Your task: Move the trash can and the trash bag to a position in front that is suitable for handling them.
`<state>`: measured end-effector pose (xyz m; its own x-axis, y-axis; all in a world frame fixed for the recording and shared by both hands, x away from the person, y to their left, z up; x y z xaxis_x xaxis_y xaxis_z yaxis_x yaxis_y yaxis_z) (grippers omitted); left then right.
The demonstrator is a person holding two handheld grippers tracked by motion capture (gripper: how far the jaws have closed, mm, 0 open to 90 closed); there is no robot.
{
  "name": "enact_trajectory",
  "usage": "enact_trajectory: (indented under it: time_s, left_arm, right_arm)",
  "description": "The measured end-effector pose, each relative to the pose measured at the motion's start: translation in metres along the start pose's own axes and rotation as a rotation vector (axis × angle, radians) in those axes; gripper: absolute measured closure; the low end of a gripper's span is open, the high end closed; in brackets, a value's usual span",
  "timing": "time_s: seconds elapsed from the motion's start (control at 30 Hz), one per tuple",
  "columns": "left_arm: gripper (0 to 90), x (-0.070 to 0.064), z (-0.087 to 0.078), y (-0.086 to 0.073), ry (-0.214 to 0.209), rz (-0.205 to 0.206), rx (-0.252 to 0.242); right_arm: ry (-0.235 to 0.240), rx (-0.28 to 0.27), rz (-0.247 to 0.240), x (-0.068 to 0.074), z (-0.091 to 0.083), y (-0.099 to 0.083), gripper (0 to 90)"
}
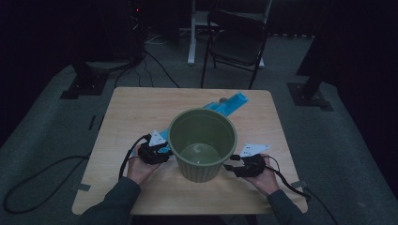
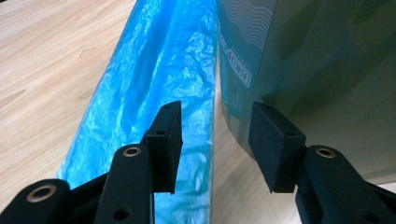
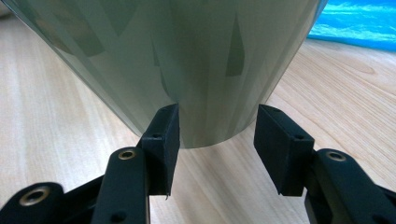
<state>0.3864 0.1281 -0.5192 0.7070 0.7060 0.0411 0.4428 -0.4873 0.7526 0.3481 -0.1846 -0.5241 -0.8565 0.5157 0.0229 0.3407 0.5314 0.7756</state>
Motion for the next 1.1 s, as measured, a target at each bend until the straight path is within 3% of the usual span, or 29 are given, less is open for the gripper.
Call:
enact_trajectory:
  time_s: [0.07, 0.17, 0.3, 0.37, 0.47, 0.6, 0.7, 0.77, 0.8, 0.83, 0.97, 1.1]
  left_arm:
    - [54.5, 0.004, 0.006, 0.004, 0.009, 0.012, 0.01]
    - [54.3, 0.017, 0.019, 0.008, 0.033, -0.011, 0.013]
    - [51.8, 0.029, 0.034, 0.006, 0.044, -0.033, 0.052]
    - [50.1, 0.036, 0.046, 0.003, 0.023, -0.061, 0.082]
    - [49.0, 0.037, 0.056, -0.001, -0.005, -0.069, 0.112]
    - [51.2, 0.041, 0.066, -0.011, -0.005, -0.072, 0.172]
    - [55.3, 0.046, 0.064, -0.012, -0.012, -0.103, 0.164]
    - [63.8, 0.047, 0.063, -0.013, 0.003, -0.099, 0.169]
    - [63.8, 0.048, 0.059, -0.015, 0.013, -0.086, 0.181]
    - [72.8, 0.048, 0.057, -0.016, 0.011, -0.082, 0.189]
    - [87.1, 0.051, 0.045, -0.024, 0.031, -0.049, 0.228]
    - [89.7, 0.056, 0.029, -0.037, 0.049, -0.037, 0.248]
  right_arm:
    - [-0.014, 0.0, 0.002, -0.003, -0.001, 0.0, 50.1]
    - [-0.034, -0.005, 0.014, -0.01, -0.003, -0.002, 50.1]
    - [-0.049, 0.006, 0.031, -0.016, -0.004, -0.006, 50.2]
    - [-0.057, 0.012, 0.045, -0.02, -0.004, -0.009, 50.3]
    - [-0.061, 0.02, 0.055, -0.022, -0.004, -0.011, 50.3]
    - [-0.064, 0.034, 0.061, -0.023, -0.002, -0.013, 50.3]
    - [-0.063, 0.039, 0.059, -0.023, -0.001, -0.014, 50.3]
    - [-0.062, 0.038, 0.057, -0.023, -0.001, -0.014, 50.3]
    - [-0.062, 0.039, 0.056, -0.023, -0.001, -0.014, 50.3]
    - [-0.062, 0.04, 0.054, -0.024, -0.001, -0.014, 50.3]
    - [-0.062, 0.04, 0.055, -0.024, -0.001, -0.014, 50.3]
    - [-0.063, 0.04, 0.054, -0.025, -0.001, -0.014, 50.3]
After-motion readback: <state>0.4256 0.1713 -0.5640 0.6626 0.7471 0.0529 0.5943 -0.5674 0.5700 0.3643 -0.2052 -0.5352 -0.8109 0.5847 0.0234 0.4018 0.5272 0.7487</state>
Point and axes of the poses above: each handheld gripper's, and its own axes: z roughly forward along the jaws, y roughly out of its top, x roughly to its left, the point moved 5 cm from there along z, roughly forward along the jaws, and after that the axes turned 1 degree about -z, right-handed, at the moved point
